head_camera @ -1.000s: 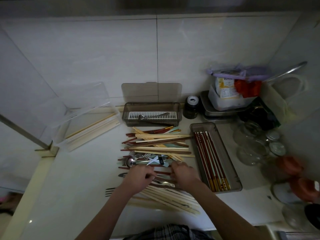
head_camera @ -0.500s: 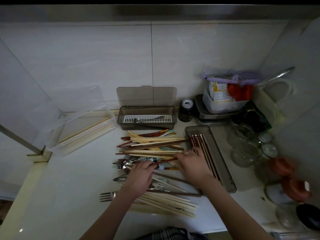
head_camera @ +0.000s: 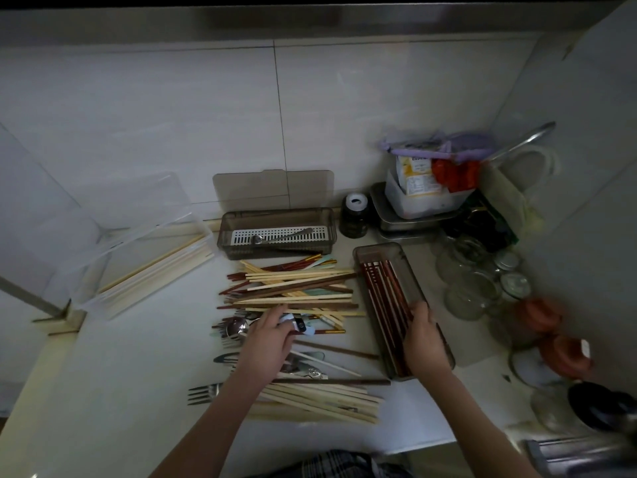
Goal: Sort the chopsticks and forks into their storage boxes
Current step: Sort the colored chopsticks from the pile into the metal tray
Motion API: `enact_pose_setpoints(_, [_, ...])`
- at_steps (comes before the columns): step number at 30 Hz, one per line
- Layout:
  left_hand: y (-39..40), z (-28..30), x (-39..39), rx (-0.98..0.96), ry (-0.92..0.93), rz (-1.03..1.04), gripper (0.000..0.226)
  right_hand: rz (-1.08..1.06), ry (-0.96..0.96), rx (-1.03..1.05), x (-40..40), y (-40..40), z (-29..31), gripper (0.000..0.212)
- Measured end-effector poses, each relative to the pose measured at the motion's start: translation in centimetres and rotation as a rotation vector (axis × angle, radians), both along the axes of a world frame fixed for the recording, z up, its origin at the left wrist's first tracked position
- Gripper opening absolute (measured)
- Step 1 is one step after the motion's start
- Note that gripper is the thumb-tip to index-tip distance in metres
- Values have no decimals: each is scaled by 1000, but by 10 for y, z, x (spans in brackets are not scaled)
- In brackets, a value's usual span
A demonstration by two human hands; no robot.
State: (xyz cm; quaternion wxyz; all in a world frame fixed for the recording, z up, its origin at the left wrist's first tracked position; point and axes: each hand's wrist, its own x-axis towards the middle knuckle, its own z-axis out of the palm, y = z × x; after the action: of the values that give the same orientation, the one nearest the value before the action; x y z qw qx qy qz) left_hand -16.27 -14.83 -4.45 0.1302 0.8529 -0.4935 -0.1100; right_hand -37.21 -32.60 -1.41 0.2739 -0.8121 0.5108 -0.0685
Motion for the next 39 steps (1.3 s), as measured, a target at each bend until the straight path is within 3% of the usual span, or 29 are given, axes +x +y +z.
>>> enact_pose_setpoints(5, [-4, 2, 5, -35, -88, 58, 12, 81, 19, 104, 1, 1, 3, 61])
enact_pose_setpoints(9, [-7, 7, 14, 60, -27, 80, 6, 196, 274, -3, 5, 5, -2, 67])
enact_pose_setpoints(12, [-13, 10, 19, 127, 18, 48, 14, 188, 318, -18, 9, 6, -3, 66])
enact_pose_setpoints(18, [-15, 8, 18, 220, 52, -75, 20, 193, 255, -186, 5, 9, -7, 57])
enact_pose_setpoints(23, [-16, 9, 11, 348, -132, -202, 30, 216, 32, -414, 8, 22, -5, 54])
enact_pose_setpoints(29, [-12, 14, 1, 174, -220, -205, 37, 466, -136, -415, 33, 45, 5, 58])
enact_pose_setpoints(32, [-11, 18, -5, 98, -245, -243, 42, 563, -115, -427, 47, 56, 4, 48])
enact_pose_setpoints(36, [-8, 12, -8, 18, -246, -301, 61, 527, -26, -558, 53, 58, 11, 30])
enact_pose_setpoints(39, [-8, 12, -12, -61, -220, -288, 59, 536, 48, -592, 52, 56, 13, 29])
